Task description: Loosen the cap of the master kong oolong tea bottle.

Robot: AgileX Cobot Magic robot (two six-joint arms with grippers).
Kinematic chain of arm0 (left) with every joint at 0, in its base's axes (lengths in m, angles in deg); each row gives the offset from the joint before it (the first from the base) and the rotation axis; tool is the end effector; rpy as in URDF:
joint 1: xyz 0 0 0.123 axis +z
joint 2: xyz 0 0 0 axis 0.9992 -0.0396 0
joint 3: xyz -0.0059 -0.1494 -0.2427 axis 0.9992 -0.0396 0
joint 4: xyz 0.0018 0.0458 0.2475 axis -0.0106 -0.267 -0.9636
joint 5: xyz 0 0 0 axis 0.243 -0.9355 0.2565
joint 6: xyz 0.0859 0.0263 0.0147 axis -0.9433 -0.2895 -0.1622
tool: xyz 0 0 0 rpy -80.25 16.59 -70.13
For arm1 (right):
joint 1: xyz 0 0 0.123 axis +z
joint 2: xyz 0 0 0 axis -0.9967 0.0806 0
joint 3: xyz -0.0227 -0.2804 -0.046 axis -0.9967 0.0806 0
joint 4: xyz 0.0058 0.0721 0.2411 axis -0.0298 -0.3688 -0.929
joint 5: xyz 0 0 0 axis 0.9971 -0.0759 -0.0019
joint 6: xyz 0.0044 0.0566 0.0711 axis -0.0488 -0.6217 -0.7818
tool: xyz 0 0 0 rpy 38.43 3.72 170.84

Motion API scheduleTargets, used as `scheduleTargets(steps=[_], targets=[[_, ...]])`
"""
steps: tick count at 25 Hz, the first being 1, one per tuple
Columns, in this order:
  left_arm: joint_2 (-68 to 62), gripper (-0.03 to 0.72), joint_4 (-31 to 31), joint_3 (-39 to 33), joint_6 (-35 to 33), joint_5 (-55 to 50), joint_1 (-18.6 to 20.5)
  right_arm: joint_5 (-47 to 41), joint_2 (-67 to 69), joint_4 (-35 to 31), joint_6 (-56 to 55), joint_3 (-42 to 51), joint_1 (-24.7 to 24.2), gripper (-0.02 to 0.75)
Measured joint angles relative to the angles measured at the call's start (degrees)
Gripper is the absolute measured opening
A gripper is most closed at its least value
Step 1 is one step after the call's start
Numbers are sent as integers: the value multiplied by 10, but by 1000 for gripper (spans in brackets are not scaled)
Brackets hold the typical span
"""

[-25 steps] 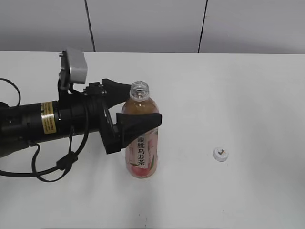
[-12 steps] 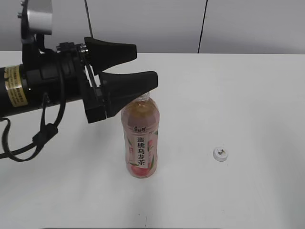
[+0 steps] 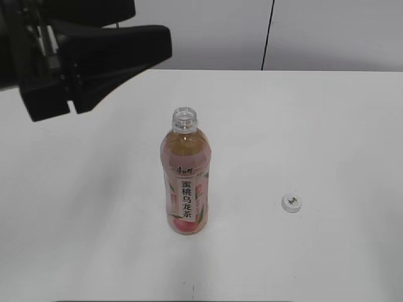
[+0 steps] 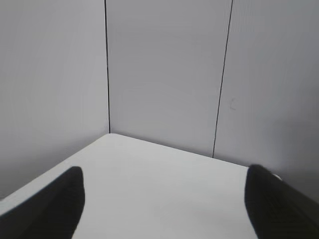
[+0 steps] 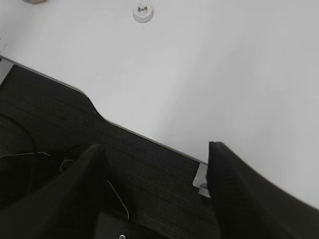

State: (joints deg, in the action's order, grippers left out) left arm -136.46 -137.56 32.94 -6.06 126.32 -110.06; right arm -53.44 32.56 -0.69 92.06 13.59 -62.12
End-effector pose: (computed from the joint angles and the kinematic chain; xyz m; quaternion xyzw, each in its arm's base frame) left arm 0.1952 -0.1482 0.2984 0.3860 0.5973 -0.3852 0.5880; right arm 0.0203 0.0104 0.2827 -0.2534 0.8991 0.0552 0.3528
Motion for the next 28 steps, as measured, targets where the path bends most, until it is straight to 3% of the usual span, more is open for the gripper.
scheduleTargets(steps=[6,14,18,24,26,28], targets=[[103,585,-80,0,89,-87,0,1,-18,0,-2,2,0,483],[167,585,-327,0,212,-221,0,1,-19,0,-4,5,0,483],[164,578,-336,0,271,-293,0,1,-19,0,-5,5,0,483],[134,560,-244,0,373,-295,0,1,-19,0,-5,5,0,483],[133,549,-257,0,381,-268,0,1,-19,0,-5,5,0,483],[133,539,-311,0,383,-239,0,1,-19,0,-5,5,0,483]])
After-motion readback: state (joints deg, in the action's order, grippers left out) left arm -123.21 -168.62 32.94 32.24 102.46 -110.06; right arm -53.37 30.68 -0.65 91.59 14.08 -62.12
